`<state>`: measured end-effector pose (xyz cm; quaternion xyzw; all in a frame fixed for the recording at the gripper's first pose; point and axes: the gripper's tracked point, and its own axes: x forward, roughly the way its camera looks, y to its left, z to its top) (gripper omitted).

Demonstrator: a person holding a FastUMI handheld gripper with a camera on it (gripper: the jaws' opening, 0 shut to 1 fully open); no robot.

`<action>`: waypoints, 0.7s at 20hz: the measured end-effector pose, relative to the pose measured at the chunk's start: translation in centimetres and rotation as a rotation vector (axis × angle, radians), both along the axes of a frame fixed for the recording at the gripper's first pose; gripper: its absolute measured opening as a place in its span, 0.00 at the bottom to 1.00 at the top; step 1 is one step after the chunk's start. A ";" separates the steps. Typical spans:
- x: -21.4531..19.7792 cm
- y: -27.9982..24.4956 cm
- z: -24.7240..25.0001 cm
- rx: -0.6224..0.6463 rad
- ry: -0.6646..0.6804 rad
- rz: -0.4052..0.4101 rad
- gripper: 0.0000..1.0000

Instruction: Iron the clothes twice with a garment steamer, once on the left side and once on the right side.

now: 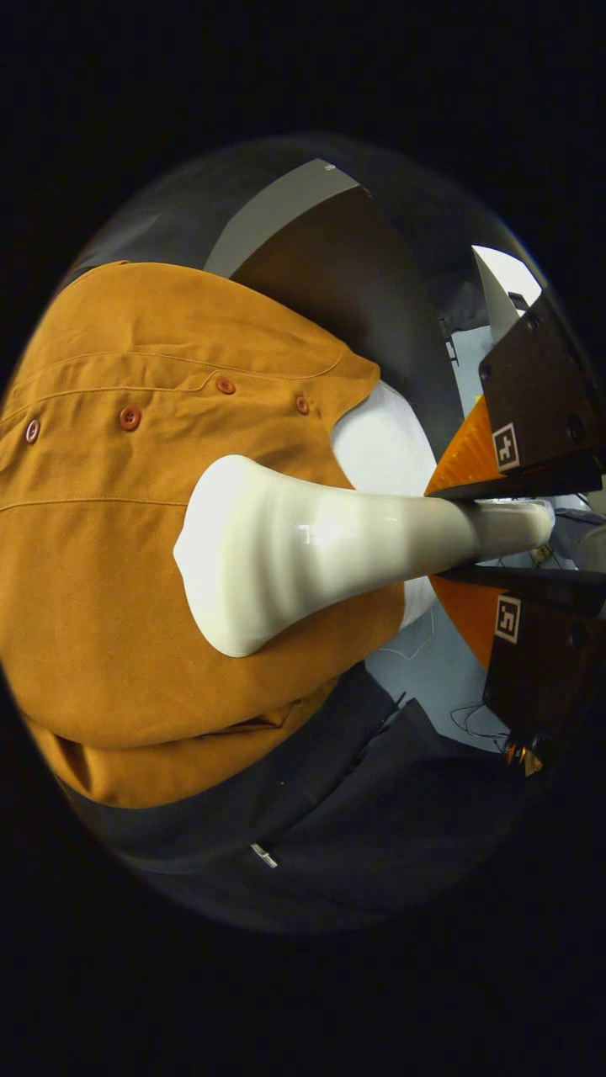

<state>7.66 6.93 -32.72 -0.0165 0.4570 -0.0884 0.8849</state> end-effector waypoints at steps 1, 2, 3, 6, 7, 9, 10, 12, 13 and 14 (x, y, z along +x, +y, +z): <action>-0.4 -0.2 0.1 0.001 0.001 0.003 0.39; -0.7 -0.5 0.5 0.001 -0.006 0.005 0.39; -0.9 -0.9 1.1 0.001 -0.021 0.006 0.39; -1.0 -2.2 4.1 0.011 -0.101 0.002 0.39; -1.1 -2.6 5.2 0.016 -0.130 0.001 0.39; -1.4 -3.9 7.8 0.009 -0.189 -0.004 0.38; -1.6 -4.4 9.2 0.005 -0.221 -0.008 0.39; -1.6 -5.5 11.9 0.004 -0.287 -0.012 0.39; -1.6 -6.1 13.2 0.000 -0.319 -0.015 0.39; -1.7 -6.8 14.6 -0.006 -0.351 -0.016 0.39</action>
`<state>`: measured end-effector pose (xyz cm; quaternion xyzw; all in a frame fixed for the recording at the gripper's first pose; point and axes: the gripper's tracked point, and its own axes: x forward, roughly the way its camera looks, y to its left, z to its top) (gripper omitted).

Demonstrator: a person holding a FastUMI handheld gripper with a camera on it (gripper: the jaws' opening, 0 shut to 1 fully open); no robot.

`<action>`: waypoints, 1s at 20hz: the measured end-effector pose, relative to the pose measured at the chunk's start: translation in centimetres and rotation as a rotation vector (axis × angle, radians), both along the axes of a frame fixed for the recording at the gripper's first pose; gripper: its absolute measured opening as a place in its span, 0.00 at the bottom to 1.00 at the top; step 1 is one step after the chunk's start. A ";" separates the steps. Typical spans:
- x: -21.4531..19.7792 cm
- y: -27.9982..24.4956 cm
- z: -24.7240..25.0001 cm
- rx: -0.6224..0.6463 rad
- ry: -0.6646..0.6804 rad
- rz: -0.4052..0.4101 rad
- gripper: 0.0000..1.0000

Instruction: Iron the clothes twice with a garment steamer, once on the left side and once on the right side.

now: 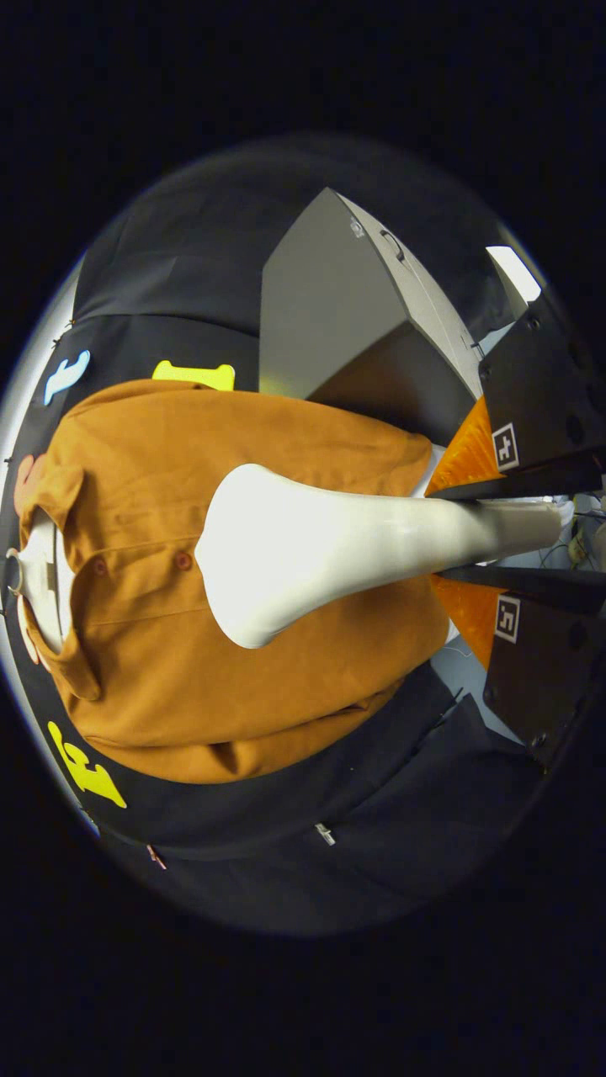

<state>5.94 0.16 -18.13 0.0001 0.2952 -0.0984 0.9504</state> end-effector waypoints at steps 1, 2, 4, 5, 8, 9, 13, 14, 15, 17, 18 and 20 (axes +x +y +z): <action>-0.3 -0.5 1.5 -0.003 -0.032 0.001 0.39; -0.6 -0.6 3.1 0.000 -0.068 0.015 0.39; -0.4 -0.8 5.3 -0.005 -0.118 0.043 0.39; -0.4 -1.2 6.5 -0.020 -0.147 0.050 0.39; -0.3 -2.1 9.7 -0.037 -0.234 0.071 0.38; -0.3 -2.3 10.6 -0.036 -0.260 0.078 0.38; -0.2 -2.7 14.6 -0.039 -0.382 0.117 0.38; -0.3 -2.8 15.5 -0.044 -0.410 0.127 0.38; -0.4 -2.8 16.4 -0.048 -0.437 0.135 0.38; -0.5 -3.0 18.0 -0.051 -0.489 0.152 0.38; -0.6 -2.9 18.6 -0.055 -0.514 0.159 0.38; -0.8 -3.0 19.9 -0.072 -0.564 0.171 0.38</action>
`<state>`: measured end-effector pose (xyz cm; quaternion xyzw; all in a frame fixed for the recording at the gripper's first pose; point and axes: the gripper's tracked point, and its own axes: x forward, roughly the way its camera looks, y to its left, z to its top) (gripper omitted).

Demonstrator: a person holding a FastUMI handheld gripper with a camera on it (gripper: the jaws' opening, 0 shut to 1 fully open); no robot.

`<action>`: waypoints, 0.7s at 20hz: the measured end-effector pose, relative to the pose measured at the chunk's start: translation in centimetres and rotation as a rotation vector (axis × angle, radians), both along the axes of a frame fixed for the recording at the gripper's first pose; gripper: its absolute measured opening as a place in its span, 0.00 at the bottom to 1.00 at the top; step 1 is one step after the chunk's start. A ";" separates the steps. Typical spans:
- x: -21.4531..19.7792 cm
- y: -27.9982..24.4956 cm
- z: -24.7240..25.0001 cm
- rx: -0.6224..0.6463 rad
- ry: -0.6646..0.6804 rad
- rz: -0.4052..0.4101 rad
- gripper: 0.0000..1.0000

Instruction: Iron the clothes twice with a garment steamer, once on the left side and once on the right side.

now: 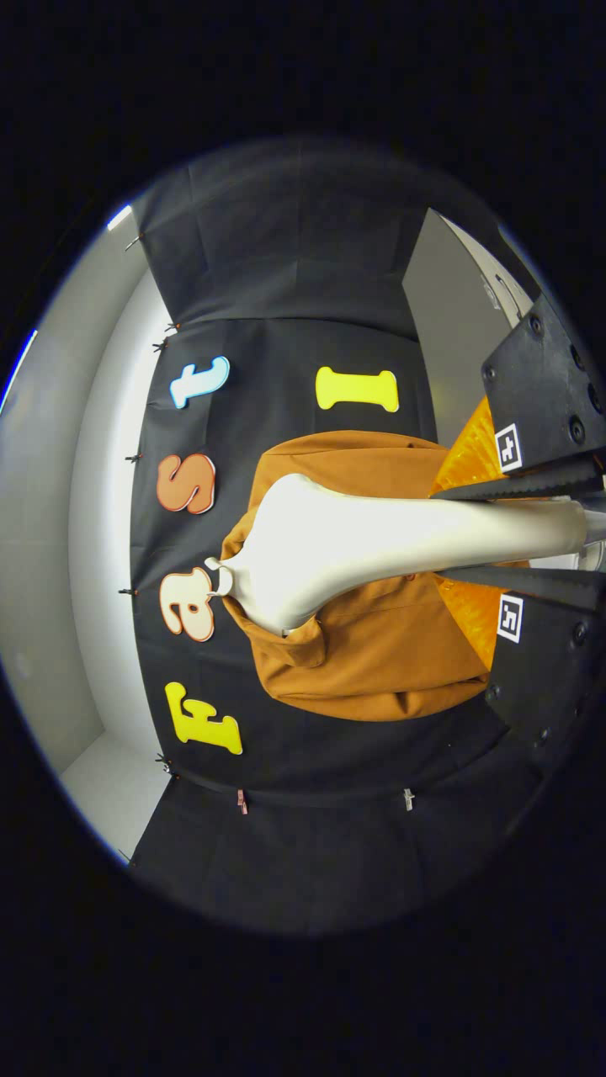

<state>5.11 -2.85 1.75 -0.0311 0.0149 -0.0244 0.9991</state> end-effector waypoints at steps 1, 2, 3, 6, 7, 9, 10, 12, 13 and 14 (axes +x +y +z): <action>-0.1 0.0 0.5 -0.008 -0.020 0.003 0.38; 0.0 0.0 0.8 -0.014 -0.038 0.007 0.38; 0.0 0.0 1.0 -0.018 -0.049 0.011 0.38; 0.3 0.1 1.3 -0.021 -0.064 0.021 0.38; 0.4 0.1 1.2 -0.017 -0.063 0.020 0.38; 0.7 -0.1 0.9 -0.006 -0.052 0.015 0.38; 0.9 -0.2 0.7 -0.003 -0.046 0.011 0.38; 1.2 -0.4 0.6 0.001 -0.038 0.003 0.38; 1.3 -0.5 0.6 0.004 -0.036 -0.001 0.38; 1.5 -0.6 0.6 0.005 -0.034 -0.004 0.38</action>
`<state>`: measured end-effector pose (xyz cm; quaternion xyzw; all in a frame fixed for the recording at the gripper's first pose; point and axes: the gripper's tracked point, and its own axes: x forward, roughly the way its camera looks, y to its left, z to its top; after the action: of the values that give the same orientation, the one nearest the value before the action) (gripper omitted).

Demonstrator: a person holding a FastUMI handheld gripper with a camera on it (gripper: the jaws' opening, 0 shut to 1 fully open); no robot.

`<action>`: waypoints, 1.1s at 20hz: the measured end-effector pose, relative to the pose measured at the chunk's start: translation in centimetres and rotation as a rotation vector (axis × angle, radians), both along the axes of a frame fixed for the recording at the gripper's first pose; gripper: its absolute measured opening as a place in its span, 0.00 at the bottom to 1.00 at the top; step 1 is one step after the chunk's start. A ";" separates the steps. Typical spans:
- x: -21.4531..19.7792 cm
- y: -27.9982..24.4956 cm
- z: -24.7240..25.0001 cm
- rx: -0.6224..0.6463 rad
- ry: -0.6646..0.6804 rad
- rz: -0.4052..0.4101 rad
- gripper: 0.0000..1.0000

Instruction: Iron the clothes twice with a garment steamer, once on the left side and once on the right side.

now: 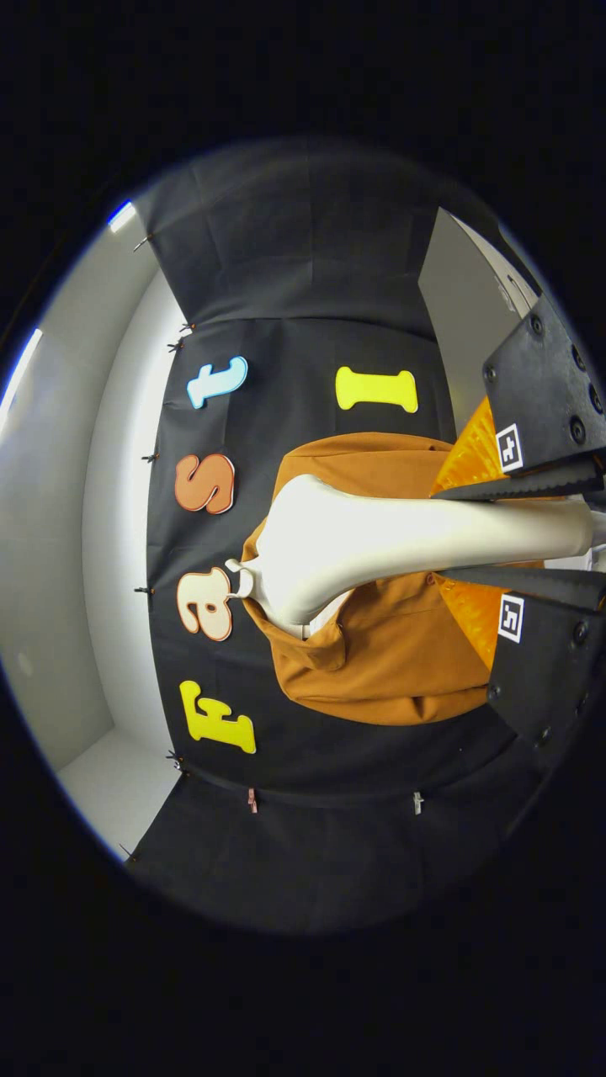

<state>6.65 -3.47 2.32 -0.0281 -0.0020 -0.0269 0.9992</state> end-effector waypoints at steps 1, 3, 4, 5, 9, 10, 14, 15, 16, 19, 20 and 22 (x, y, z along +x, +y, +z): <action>0.1 -0.1 0.0 0.000 0.002 -0.002 0.38; 0.3 -0.2 0.0 -0.001 0.003 -0.004 0.38; 0.3 -0.3 0.1 -0.001 0.003 -0.006 0.38; 0.3 -0.3 0.1 0.000 0.003 -0.006 0.38; 0.4 -0.6 0.0 0.003 0.010 -0.012 0.38; 0.3 -0.6 0.0 0.005 0.011 -0.013 0.38; 0.1 -0.4 0.0 0.003 0.013 -0.012 0.38; 0.1 -0.3 0.1 0.003 0.012 -0.011 0.38; 0.0 -0.4 0.1 0.002 0.012 -0.011 0.38; -0.1 -0.4 0.0 0.001 0.015 -0.015 0.38; -0.1 -0.4 0.1 0.000 0.015 -0.015 0.38; -0.2 -0.4 0.1 -0.004 0.014 -0.014 0.38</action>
<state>6.46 -3.89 2.42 -0.0303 0.0051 -0.0338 0.9990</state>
